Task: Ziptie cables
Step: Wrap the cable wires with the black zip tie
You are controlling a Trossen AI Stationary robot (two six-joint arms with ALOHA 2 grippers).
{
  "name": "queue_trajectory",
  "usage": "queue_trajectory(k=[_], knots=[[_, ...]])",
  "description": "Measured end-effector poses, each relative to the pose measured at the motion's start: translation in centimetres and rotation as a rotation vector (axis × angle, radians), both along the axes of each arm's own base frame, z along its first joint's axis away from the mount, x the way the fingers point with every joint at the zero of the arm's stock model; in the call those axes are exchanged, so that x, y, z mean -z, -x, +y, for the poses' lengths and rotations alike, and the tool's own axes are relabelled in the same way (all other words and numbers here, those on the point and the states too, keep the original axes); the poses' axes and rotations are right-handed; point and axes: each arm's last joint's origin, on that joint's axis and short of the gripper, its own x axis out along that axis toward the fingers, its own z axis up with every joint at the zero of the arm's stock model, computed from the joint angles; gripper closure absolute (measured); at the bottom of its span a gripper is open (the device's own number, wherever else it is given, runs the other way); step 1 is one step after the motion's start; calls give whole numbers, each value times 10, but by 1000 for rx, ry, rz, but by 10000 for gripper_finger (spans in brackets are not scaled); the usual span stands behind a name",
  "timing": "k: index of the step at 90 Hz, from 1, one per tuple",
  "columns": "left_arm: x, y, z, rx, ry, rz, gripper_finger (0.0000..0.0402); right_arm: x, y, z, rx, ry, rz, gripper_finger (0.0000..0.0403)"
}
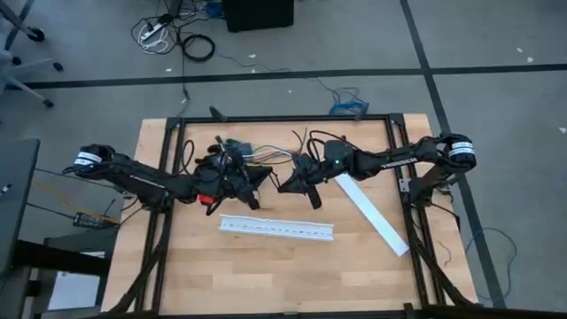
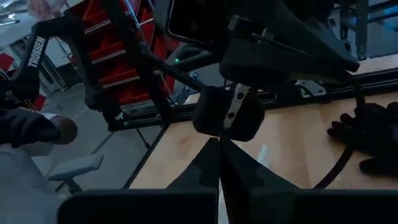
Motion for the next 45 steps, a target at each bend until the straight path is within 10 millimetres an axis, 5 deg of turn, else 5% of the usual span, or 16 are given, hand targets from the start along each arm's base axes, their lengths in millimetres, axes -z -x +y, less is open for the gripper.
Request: queue_trajectory(k=[45], knots=[[-4,0,-2,57,-172,36,401,-2,0,0,-5,-50,1,403]])
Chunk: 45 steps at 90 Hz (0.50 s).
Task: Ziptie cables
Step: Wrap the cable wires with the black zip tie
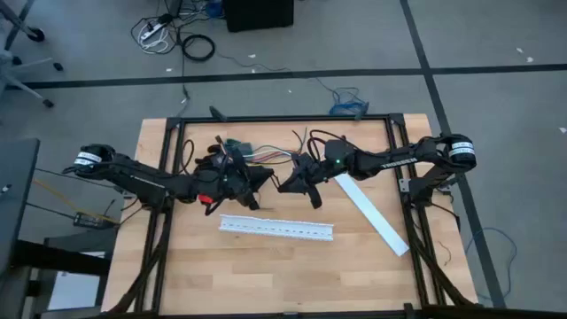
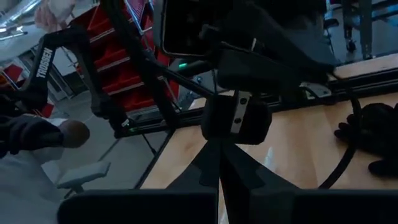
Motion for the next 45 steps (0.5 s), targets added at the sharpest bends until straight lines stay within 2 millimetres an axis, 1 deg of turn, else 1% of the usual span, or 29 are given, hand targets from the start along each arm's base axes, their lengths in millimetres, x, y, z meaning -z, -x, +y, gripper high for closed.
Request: queue_trajectory(k=[22,35,45], knots=[[-1,0,0,-7,-181,59,401,-2,0,1,-25,-52,-3,403],[-1,0,0,-11,-238,80,401,-3,0,1,-27,-67,-5,403],[-4,0,1,-35,-263,63,401,-3,0,1,-27,-71,-6,403]])
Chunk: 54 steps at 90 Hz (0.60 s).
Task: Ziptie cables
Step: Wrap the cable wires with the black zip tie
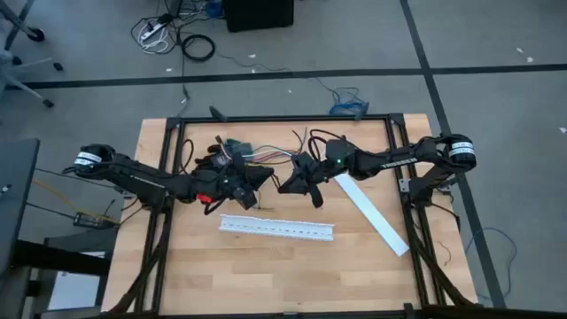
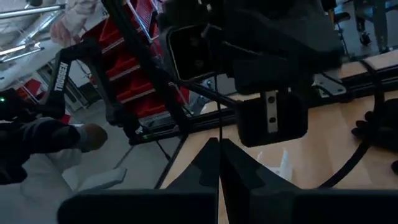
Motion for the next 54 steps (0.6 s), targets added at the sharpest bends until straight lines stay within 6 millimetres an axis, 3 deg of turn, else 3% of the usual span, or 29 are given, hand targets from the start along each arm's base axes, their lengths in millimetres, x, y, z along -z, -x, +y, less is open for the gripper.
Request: queue_trajectory(k=[54], knots=[[-5,1,1,-42,-95,-6,401,-4,0,10,-36,-43,-25,403]])
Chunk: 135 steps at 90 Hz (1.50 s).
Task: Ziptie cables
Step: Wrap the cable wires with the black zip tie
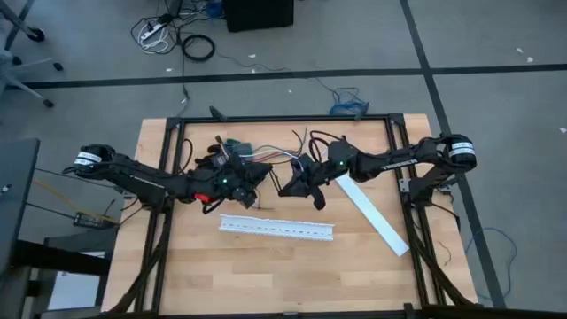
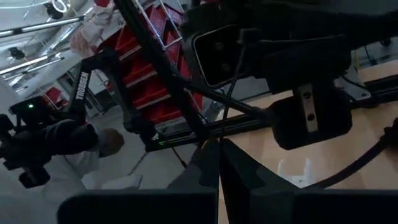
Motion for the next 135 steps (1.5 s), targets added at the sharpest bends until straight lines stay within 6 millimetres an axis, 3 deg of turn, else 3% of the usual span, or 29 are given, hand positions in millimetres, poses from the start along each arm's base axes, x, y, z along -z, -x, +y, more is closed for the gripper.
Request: queue_trajectory(k=[38,70,135], knots=[[3,-2,-1,28,-6,18,402,0,0,-10,30,5,-7,403],[33,-21,-2,17,-45,115,401,2,1,-12,27,3,15,403],[37,-20,1,-88,-31,117,402,8,2,-26,93,-10,83,402]])
